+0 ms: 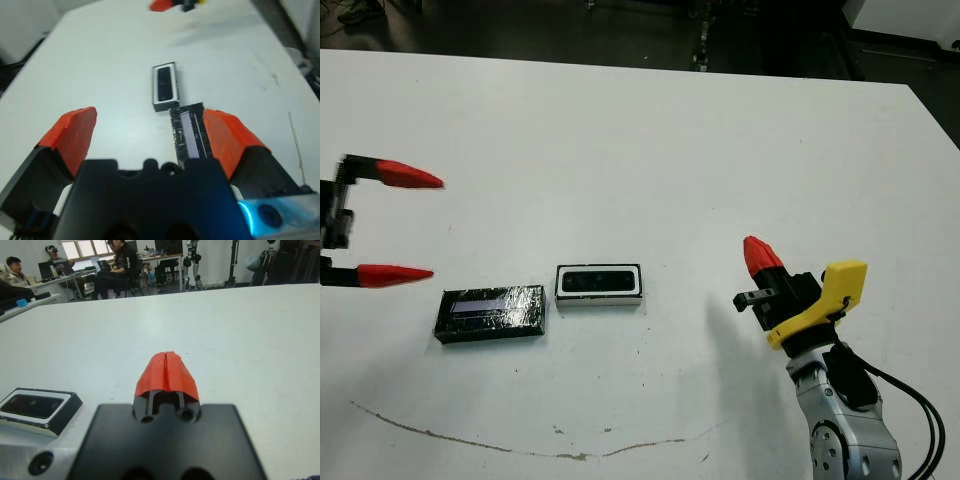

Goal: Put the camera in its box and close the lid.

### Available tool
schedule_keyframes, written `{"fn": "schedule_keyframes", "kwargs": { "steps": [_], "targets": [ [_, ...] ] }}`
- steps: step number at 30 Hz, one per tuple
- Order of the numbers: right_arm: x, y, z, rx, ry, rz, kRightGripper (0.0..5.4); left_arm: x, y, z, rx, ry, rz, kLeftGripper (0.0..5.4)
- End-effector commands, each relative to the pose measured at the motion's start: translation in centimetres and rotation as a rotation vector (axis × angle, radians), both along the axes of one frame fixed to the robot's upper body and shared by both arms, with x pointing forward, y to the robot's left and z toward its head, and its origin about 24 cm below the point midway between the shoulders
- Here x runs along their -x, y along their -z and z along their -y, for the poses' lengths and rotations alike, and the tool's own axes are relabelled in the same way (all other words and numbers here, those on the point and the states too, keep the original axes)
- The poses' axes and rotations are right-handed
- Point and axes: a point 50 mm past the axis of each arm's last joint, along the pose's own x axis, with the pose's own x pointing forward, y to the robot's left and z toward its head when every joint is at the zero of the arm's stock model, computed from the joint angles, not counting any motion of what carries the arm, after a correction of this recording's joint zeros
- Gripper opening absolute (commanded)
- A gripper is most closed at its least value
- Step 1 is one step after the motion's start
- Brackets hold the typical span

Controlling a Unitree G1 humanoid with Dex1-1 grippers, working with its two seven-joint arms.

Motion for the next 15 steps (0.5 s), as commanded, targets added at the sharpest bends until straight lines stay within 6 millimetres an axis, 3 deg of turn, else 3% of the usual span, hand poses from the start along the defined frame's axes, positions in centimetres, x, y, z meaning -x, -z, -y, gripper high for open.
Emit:
{"fn": "schedule_keyframes", "kwargs": {
  "steps": [1,15],
  "targets": [
    [0.2,0.3,0.5,0.014,0.012,-0.006,0.01,-0.1,0.6,0.3,-0.056,0.030,-0.038,5.40],
    [0.2,0.4,0.4,0.003,0.007,-0.017,0.01,0.6,4.0,1.6,0.024,0.059,-0.189,5.40]
  ]
}}
